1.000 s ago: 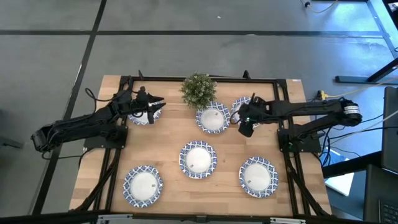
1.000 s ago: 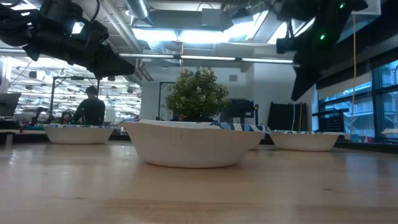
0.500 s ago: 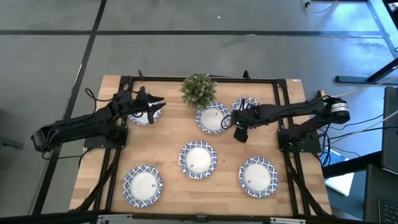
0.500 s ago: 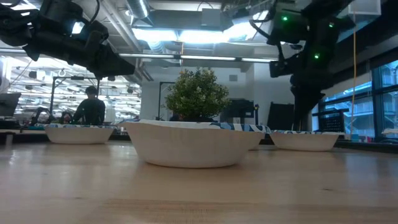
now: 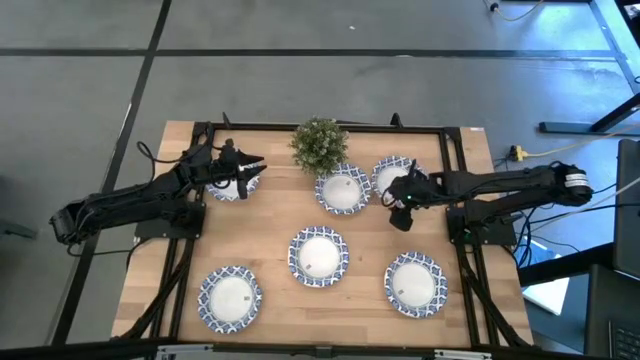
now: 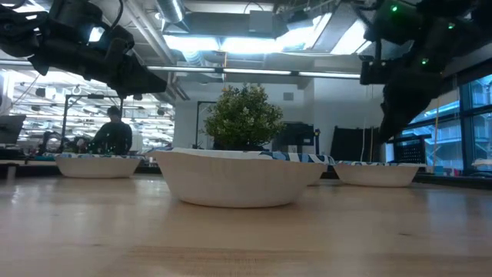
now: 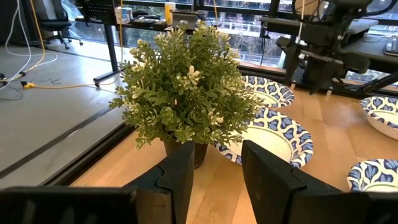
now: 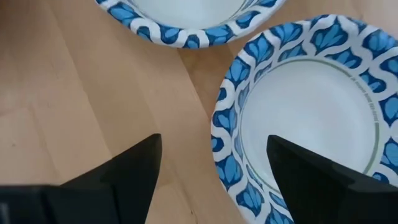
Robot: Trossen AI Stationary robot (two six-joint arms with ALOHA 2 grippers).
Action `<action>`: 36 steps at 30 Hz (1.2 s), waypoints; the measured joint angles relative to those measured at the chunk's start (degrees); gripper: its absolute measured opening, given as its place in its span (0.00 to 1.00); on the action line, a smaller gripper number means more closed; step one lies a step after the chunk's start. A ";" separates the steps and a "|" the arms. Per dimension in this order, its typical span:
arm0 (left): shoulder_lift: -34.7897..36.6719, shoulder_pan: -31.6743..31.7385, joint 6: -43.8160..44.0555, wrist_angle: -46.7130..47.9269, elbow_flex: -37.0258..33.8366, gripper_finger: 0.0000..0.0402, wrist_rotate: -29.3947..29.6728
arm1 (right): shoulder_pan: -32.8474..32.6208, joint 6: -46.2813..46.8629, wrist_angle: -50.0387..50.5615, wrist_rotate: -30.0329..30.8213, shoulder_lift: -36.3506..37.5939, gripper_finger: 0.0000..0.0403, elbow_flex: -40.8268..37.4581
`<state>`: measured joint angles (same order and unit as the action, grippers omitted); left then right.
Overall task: Nest bowls inside each other
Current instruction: Stack the blue pattern bowl on the blue pattern bowl
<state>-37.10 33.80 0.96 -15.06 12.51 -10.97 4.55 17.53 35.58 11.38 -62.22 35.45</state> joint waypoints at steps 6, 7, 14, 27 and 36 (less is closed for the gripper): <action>0.01 -0.02 -0.01 0.01 0.00 0.32 -0.01 | -0.01 1.64 -2.59 0.35 1.64 0.73 -0.17; 0.01 0.00 -0.01 0.01 0.00 0.32 0.00 | -0.01 3.17 -3.32 0.24 1.64 0.73 -0.14; 0.00 0.00 -0.01 0.01 0.00 0.32 -0.01 | -0.01 1.67 -2.02 -0.97 1.60 0.73 -0.14; 0.00 -0.02 0.01 0.01 0.00 0.32 -0.01 | 0.14 2.76 0.58 -0.31 -4.22 0.73 -0.14; 0.02 -0.02 0.04 0.00 0.00 0.32 -0.01 | 0.16 1.51 0.53 6.11 -8.41 0.73 -0.14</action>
<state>-37.08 33.78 0.99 -15.06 12.51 -10.98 4.71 19.05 36.11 17.50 -70.63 35.31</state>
